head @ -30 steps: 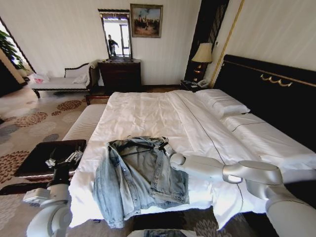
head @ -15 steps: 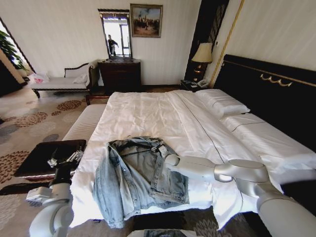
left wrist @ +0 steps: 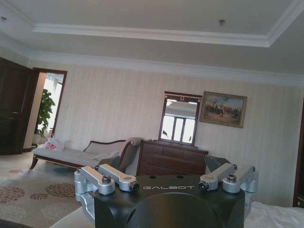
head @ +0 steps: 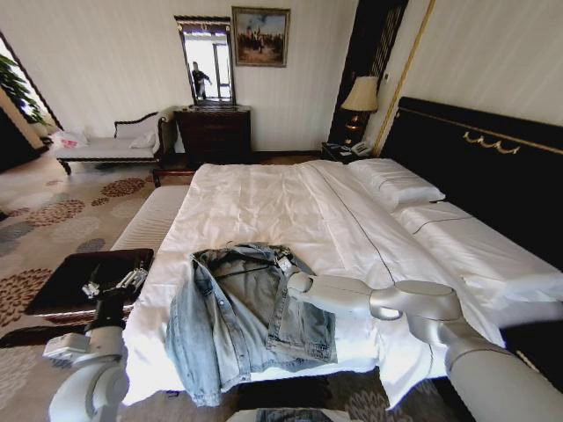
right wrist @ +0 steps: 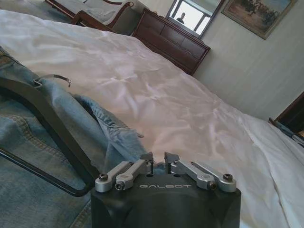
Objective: Pick up the clothes from the bed and hang them on the clothes hanger.
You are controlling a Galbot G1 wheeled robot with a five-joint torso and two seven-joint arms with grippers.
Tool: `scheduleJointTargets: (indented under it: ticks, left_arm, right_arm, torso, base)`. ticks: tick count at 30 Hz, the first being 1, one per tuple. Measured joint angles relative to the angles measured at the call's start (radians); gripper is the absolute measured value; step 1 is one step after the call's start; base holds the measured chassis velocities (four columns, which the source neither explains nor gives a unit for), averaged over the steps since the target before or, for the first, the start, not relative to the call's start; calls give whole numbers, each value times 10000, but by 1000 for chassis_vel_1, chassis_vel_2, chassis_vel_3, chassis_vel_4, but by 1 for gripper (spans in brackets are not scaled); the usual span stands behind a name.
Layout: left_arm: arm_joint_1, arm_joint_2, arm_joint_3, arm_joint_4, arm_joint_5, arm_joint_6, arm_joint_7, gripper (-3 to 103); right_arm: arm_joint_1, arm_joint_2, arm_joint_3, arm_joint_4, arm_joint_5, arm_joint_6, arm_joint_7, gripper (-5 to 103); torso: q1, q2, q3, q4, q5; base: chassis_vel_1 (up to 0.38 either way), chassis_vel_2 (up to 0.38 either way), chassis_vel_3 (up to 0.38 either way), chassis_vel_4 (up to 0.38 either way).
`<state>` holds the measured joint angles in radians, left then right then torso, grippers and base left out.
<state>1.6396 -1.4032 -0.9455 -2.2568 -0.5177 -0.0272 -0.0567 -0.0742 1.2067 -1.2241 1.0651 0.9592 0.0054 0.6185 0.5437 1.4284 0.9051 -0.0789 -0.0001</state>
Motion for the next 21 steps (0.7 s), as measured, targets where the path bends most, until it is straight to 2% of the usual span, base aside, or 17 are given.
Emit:
scheduleJointTargets:
  ticks: [2, 5, 6, 9, 11, 15, 17, 18, 19, 21]
  left_arm:
    - [28, 24, -16, 0, -24, -13, 4, 100]
    - [40, 47, -38, -1, -41, -20, 6, 100]
    - [45, 62, -54, -1, -53, -24, 7, 100]
    - [63, 104, -89, -5, -92, -38, 10, 100]
    - [65, 110, -91, -5, -96, -43, 11, 100]
    - [55, 128, -87, -5, -100, -51, 18, 100]
    - [45, 127, -81, -5, -101, -52, 17, 100]
    - [30, 116, -62, -5, -101, -52, 18, 100]
    - [24, 99, -46, -5, -101, -53, 18, 100]
    - [10, 53, -2, -7, -98, -53, 18, 100]
  right_arm:
    - [14, 14, -10, -58, -84, -3, 49, 3]
    - [31, -9, -8, -30, -115, -3, 90, 2]
    - [43, -58, 1, 55, -120, -1, 99, -2]
    - [115, -341, 81, 444, -74, -2, 227, 14]
    - [147, -476, 110, 632, -15, -44, 288, 14]
    - [613, -1222, 178, 1912, 260, -898, 742, 35]
    - [750, -1338, 158, 2167, 374, -1008, 759, 35]
    - [963, -1452, 114, 2502, 546, -1082, 749, 46]
    - [1104, -1492, 74, 2674, 659, -1084, 705, 46]
    - [1443, -1484, 12, 2963, 1173, -1171, 551, 57]
  torso:
    - [0, 0, 0, 0, 0]
    - [0, 0, 0, 0, 1]
    - [0, 0, 0, 0, 2]
    - [0, 0, 0, 1, 1]
    - [0, 0, 0, 1, 1]
    - [-1, 0, 0, -3, 2]
    - [0, 0, 0, -2, 3]
    - [0, 0, 0, -3, 1]
    - [-1, 0, 0, -3, 1]
    - [-1, 0, 0, -1, 0]
  base:
    - [0, 0, 0, 0]
    - [0, 0, 0, 0]
    - [0, 0, 0, 0]
    - [0, 0, 0, 0]
    - [0, 0, 0, 0]
    - [0, 0, 0, 0]
    - [0, 0, 0, 0]
    - [0, 0, 0, 0]
    - [0, 0, 0, 0]
    - [0, 0, 0, 0]
